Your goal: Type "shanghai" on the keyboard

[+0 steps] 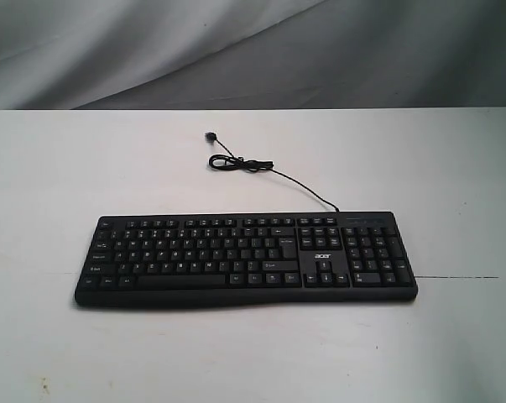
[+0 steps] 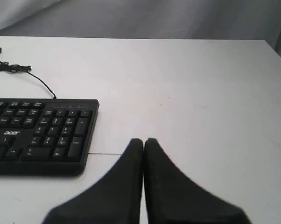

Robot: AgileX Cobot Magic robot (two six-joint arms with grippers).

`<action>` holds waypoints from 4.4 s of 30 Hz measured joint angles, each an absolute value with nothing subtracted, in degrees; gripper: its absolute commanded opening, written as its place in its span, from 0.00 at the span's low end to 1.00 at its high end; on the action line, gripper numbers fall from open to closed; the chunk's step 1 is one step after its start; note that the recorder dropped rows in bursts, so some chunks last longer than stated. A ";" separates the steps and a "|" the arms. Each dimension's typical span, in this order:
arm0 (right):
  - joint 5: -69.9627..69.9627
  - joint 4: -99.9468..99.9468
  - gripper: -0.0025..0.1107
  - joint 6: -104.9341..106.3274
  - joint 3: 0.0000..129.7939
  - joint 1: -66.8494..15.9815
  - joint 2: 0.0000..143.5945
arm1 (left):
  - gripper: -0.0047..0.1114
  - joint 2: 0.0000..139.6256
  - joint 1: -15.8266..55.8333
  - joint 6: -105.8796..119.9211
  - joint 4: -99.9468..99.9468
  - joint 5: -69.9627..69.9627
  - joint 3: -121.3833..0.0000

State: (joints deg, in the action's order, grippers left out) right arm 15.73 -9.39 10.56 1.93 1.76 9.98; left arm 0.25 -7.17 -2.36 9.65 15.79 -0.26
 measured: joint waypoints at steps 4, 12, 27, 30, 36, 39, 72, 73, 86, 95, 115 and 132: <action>18.89 -9.88 0.02 10.56 12.74 1.76 12.17 | 0.04 0.25 -7.17 -2.36 9.65 15.79 -0.26; 23.89 -9.99 0.02 10.44 29.19 1.07 28.19 | 0.04 0.25 -7.17 -2.36 9.65 15.79 -0.26; 27.33 -9.99 0.02 5.99 42.11 -24.61 59.92 | 0.04 0.25 -7.17 -2.36 9.65 15.79 -0.26; 27.44 -9.99 0.02 5.99 48.13 -30.23 67.87 | 0.04 0.25 -7.17 -2.36 9.65 15.79 -0.26; 27.44 -9.99 0.02 9.07 61.61 -37.49 81.27 | 0.04 0.25 -7.17 -2.36 9.65 15.79 -0.26; 27.44 -9.99 0.02 9.94 67.25 -40.62 86.66 | 0.04 0.25 -7.17 -2.36 9.65 15.79 -0.26; 2.54 -23.05 0.02 29.57 79.12 -51.26 119.42 | 0.04 0.25 -7.17 -2.36 9.65 15.79 -0.26; 2.51 -22.64 0.02 29.57 79.95 -51.26 120.18 | 0.04 0.25 -7.17 -2.36 9.65 15.79 -0.26; 11.21 -19.40 0.02 29.57 90.82 -51.26 128.40 | 0.04 0.25 -7.17 -2.36 9.65 15.79 -0.26; 11.37 -17.25 0.02 29.57 88.63 -51.26 128.40 | 0.04 0.25 -7.17 -2.36 9.65 15.79 -0.26; 6.88 -15.65 0.02 29.57 87.12 -51.26 130.05 | 0.04 0.25 -7.17 -2.36 9.65 15.79 -0.26; 6.29 -14.86 0.02 29.57 87.12 -50.81 130.54 | 0.04 0.25 -7.17 -2.36 9.65 15.79 -0.26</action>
State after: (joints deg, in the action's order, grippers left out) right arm 6.29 -14.86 29.57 87.12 -50.81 130.54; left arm 0.25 -7.17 -2.36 9.65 15.79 -0.26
